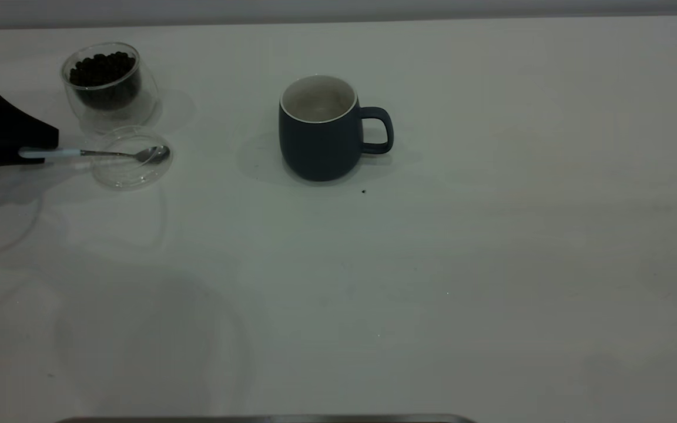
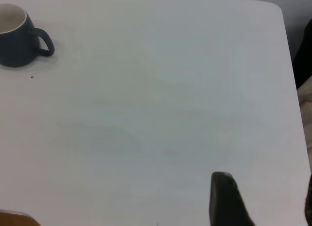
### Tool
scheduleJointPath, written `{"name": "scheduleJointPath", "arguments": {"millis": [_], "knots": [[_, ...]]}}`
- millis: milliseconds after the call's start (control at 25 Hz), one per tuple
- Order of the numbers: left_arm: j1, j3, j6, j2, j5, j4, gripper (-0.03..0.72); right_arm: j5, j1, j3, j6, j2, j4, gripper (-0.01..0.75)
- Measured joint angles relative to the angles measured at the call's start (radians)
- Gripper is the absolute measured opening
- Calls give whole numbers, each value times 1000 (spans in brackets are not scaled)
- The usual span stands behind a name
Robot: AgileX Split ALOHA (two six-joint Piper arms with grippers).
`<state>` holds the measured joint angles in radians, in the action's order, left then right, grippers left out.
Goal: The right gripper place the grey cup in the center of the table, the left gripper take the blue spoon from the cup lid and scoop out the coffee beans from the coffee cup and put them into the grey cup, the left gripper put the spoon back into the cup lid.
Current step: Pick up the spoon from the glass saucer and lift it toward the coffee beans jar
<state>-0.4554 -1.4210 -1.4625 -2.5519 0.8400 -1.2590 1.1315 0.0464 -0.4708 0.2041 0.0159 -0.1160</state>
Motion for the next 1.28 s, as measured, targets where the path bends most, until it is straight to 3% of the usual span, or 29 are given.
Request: {"name": "scheduleJointPath", "arguments": {"millis": [160, 800, 1120, 1280], "knots": [[0, 0, 5, 0, 2, 2, 479, 0, 0, 0, 0, 0, 0, 358], [0, 0, 53, 0, 9, 68, 333, 0, 0, 0, 0, 0, 0, 358], [0, 0, 53, 0, 9, 68, 315, 0, 0, 0, 0, 0, 0, 358], [0, 0, 53, 0, 11, 68, 244, 0, 0, 0, 0, 0, 0, 358]]}}
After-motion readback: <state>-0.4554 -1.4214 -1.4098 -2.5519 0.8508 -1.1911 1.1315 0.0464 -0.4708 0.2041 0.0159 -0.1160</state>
